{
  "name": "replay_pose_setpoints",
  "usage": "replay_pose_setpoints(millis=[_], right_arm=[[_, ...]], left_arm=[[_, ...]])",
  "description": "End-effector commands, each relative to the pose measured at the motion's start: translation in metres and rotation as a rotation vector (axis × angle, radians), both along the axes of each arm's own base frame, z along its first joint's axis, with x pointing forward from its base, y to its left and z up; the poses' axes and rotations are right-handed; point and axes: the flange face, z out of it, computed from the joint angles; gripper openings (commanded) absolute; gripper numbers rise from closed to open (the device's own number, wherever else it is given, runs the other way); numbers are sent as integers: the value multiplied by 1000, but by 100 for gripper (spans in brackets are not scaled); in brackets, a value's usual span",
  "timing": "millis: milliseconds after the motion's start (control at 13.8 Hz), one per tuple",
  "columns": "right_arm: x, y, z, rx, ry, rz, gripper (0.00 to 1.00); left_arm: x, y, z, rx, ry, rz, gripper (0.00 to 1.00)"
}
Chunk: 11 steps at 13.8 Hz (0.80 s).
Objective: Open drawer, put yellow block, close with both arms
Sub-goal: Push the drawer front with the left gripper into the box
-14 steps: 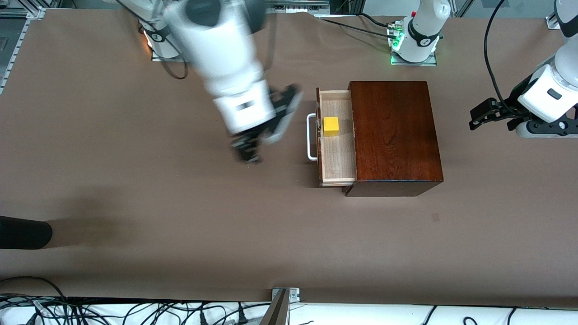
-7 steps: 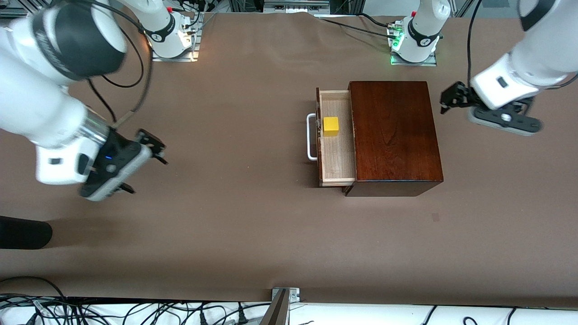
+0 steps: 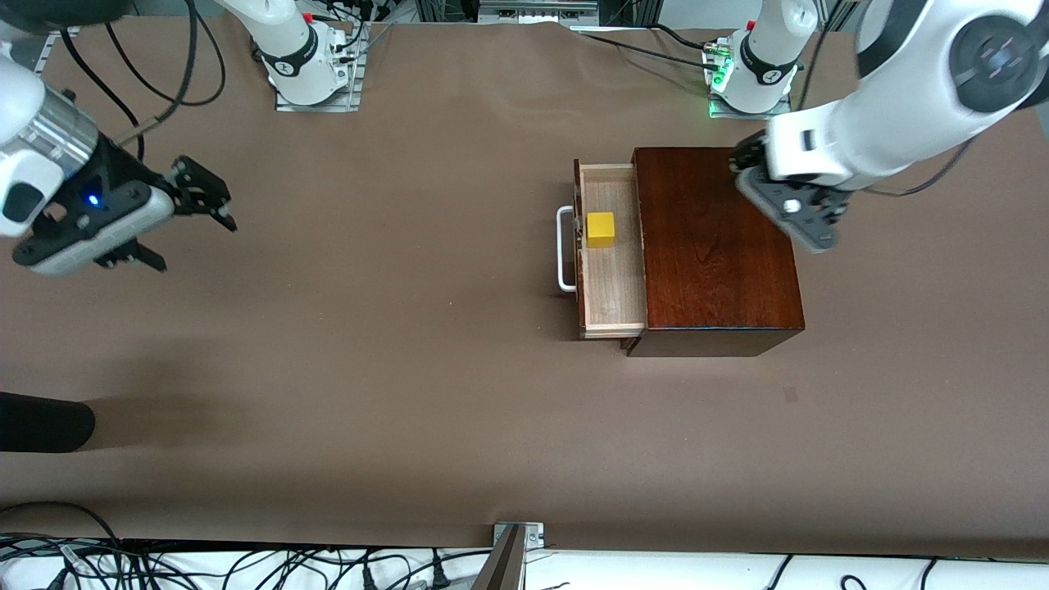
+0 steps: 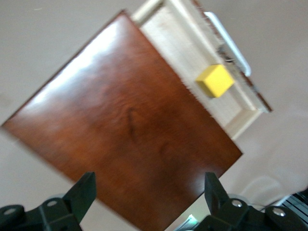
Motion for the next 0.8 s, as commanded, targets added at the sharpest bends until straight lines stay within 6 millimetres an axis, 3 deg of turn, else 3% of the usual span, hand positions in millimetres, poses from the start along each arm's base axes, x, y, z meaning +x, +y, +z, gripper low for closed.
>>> replay_pose_setpoints(millis=[0,218,290,435,581,726], right_arm=[[-29,-12,-10,-42,36,-140,100],[-36,-22,-22,-88,55,-193,100],[-38,-34,-26,-88,65,-235,100],[-34,-49,-30,-86,69,-266,100],[-30,-62,-30,-80,69,-293,100],[-29,-68,-23,-77,47,-291,100]], left_arm=[[-19,-71,-12,-55,50,-140,100],[-17,-151,-37,-108,87,-232,100],[-19,-171,-48,-106,91,-273,100],[-20,-198,-75,-121,99,-383,100],[-9,-213,-104,-161,34,-549,100],[-15,-243,-127,-183,-25,-677,100]])
